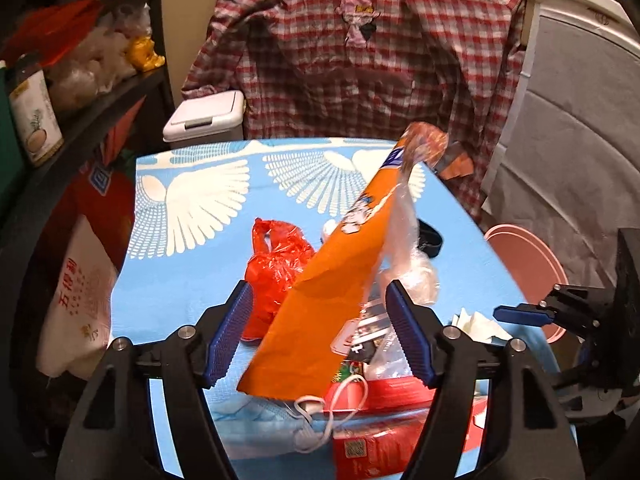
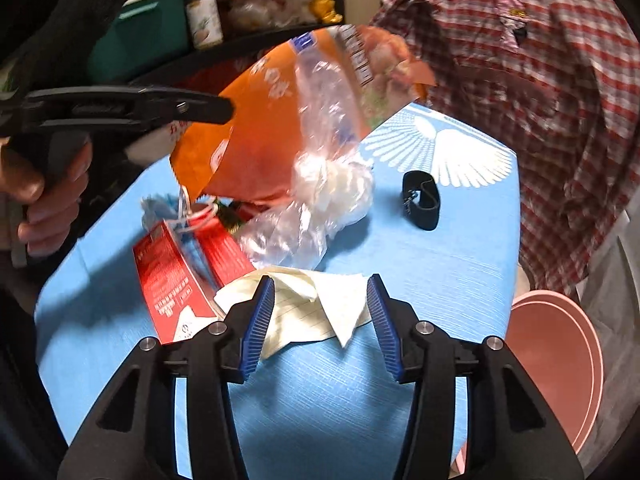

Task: Collect trash
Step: 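Grasp the orange chip bag with the left tool while the right tool grasps the cream napkin, then lift the orange bag with the left tool while the right tool carries the napkin over the pink bucket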

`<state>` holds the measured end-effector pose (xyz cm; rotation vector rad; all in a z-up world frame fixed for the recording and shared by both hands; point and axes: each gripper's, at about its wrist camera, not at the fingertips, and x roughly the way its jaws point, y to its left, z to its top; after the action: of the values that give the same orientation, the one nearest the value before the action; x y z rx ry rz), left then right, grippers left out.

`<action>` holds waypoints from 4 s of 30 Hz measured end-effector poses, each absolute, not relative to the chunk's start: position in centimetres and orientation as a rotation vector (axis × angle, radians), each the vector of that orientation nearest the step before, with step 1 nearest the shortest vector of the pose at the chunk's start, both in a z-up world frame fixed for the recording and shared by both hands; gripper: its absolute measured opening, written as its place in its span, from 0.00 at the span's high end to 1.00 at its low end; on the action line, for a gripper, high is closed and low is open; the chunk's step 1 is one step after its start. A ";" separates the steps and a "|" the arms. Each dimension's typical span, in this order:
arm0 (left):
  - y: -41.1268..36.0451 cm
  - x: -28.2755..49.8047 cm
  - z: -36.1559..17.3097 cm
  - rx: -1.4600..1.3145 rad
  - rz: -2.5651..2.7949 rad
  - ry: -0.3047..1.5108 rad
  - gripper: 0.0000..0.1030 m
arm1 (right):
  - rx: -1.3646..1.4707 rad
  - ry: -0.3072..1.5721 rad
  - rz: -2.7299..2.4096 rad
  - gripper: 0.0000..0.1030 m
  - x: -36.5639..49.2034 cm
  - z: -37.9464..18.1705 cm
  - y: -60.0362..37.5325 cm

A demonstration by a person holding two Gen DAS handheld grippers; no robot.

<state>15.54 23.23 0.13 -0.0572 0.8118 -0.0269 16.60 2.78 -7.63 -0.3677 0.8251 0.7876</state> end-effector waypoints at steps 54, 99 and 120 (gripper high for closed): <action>23.5 13.0 1.9 -0.368 -0.102 0.828 0.95 | -0.222 0.693 0.615 1.00 13.8 -0.8 -2.7; 7.9 9.4 6.8 -0.144 -0.216 0.656 0.95 | -0.012 0.582 0.234 1.00 13.7 4.9 -16.0; 2.0 13.0 2.7 -0.198 -0.338 0.761 0.95 | 0.014 0.641 0.136 1.00 16.2 2.6 -19.3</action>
<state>12.97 1.96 2.74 -0.1976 0.7613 -0.3378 16.25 -19.30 2.65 0.0142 0.6415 0.1359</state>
